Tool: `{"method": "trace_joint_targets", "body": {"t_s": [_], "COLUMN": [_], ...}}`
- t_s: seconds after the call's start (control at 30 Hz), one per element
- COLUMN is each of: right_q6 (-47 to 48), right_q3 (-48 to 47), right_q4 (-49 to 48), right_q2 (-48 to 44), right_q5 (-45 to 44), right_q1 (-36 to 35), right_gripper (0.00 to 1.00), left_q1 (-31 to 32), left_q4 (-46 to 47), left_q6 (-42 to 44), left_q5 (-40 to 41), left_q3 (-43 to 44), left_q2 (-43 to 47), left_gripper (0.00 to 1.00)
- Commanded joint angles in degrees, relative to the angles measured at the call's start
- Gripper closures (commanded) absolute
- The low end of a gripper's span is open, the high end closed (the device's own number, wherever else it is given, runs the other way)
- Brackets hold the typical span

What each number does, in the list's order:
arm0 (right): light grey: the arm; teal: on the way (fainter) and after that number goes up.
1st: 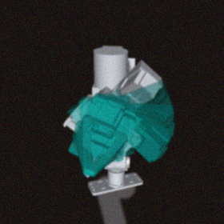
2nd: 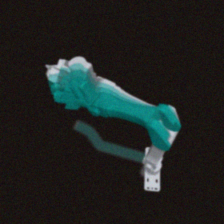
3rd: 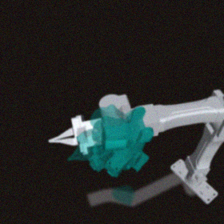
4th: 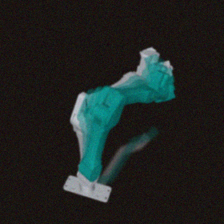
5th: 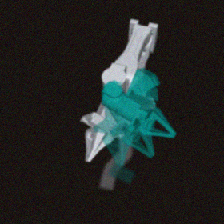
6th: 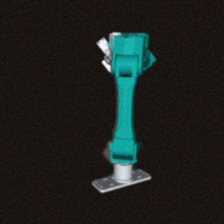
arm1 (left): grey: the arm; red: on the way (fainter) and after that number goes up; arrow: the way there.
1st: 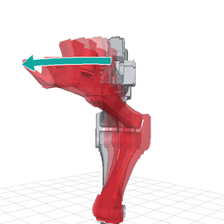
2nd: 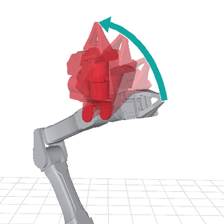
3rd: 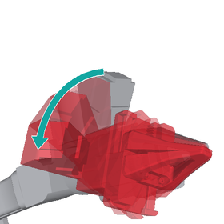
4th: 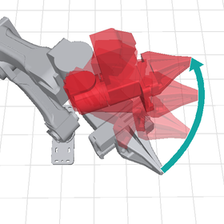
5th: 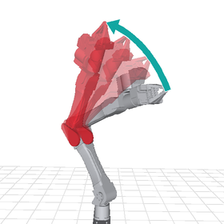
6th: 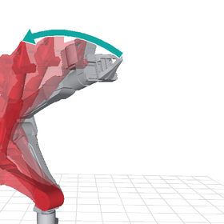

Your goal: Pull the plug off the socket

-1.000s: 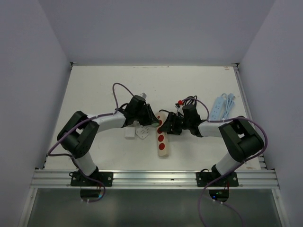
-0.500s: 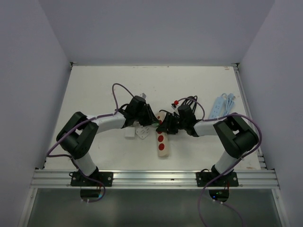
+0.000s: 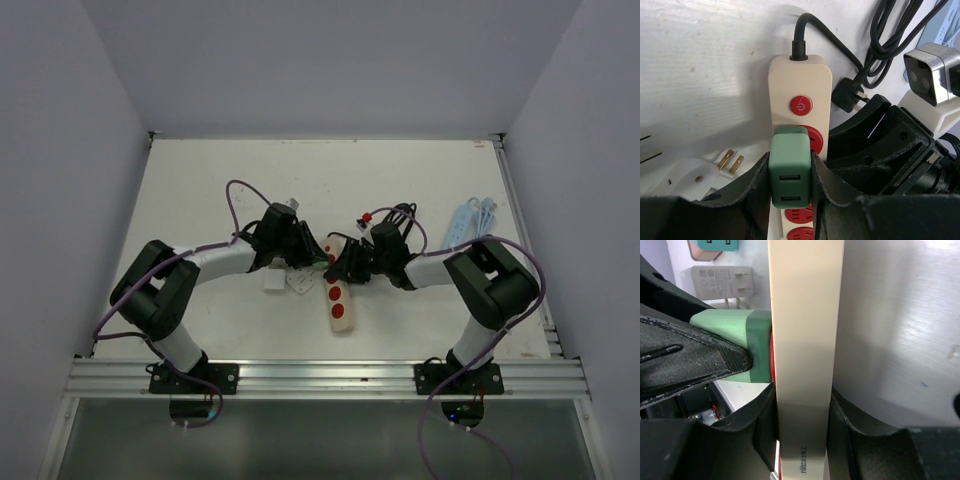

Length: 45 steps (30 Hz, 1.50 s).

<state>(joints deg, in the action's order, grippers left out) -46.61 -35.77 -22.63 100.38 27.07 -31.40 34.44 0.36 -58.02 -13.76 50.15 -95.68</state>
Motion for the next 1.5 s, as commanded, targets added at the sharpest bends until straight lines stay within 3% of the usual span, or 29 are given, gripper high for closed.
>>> {"method": "trace_joint_targets", "body": {"t_s": [0.0, 0.3, 0.8, 1.03, 1.47], "right_q6": [3.72, 2.75, 1.7, 1.35, 1.26], "right_q3": [6.23, 7.2, 7.64, 8.43, 8.87], "right_q4": [16.39, 16.74, 17.89, 17.01, 16.39], "right_q2": [6.5, 6.5, 6.05, 6.23, 6.32], "right_q5": [-9.4, -11.16, -13.71, -13.01, -12.57], "right_q1": [0.63, 2.66, 2.74, 3.54, 4.24], "right_gripper": [1.0, 1.0, 1.0, 1.0, 1.0], "left_q1": [-3.93, -6.84, 6.78, 5.56, -3.67], "left_q4": [6.14, 11.85, 9.49, 5.53, 8.16], "left_q6": [-0.61, -2.97, -3.24, -2.45, -4.56], "left_q5": [-2.14, -2.86, 9.89, 10.6, 0.23], "left_q3": [-2.41, -5.94, 2.49, 4.34, 0.12], "left_q2": [6.73, 9.02, 6.38, 7.87, 10.07], "left_gripper": [1.0, 1.0, 1.0, 1.0, 1.0]}}
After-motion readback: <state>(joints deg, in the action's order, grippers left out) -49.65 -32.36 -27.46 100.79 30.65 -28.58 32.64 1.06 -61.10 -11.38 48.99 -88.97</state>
